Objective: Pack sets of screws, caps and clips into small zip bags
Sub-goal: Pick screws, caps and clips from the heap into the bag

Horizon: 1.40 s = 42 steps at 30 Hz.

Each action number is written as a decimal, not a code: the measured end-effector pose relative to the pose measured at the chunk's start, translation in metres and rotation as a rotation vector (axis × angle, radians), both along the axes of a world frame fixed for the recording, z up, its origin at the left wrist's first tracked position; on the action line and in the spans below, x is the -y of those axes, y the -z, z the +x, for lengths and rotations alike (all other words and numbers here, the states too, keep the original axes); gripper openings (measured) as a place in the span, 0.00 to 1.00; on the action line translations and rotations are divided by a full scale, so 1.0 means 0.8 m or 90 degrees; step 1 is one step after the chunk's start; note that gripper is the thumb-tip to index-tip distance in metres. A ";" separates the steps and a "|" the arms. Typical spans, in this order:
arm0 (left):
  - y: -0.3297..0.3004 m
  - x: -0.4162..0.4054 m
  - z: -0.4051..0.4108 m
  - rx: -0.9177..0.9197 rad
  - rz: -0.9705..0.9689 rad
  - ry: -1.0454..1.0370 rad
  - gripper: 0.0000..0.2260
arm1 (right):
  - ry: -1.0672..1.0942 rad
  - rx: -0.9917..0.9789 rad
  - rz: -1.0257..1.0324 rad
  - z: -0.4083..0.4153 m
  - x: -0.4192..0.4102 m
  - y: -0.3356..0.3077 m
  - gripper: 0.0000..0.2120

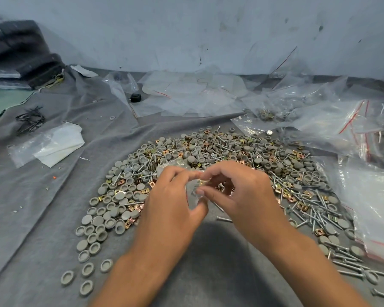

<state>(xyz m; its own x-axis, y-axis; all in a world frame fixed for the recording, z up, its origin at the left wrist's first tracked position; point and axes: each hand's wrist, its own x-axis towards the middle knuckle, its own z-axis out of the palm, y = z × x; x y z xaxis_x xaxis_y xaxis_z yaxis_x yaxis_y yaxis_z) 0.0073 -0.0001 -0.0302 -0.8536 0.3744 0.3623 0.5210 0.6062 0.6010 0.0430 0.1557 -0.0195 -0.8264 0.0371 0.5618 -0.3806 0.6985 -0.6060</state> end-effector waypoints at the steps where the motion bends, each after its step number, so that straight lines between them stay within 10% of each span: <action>1: 0.000 0.000 -0.001 0.002 0.004 -0.002 0.17 | 0.004 -0.002 -0.019 0.000 -0.002 -0.002 0.08; 5: -0.002 0.005 -0.002 0.000 0.009 -0.013 0.19 | 0.117 0.069 -0.085 -0.005 -0.040 -0.001 0.07; 11: -0.004 0.004 0.000 -0.006 0.002 -0.012 0.20 | 0.233 0.384 0.153 -0.010 -0.075 0.028 0.12; 42: 0.000 0.003 0.001 0.007 -0.010 -0.001 0.20 | 0.174 0.365 0.317 0.008 -0.065 0.022 0.03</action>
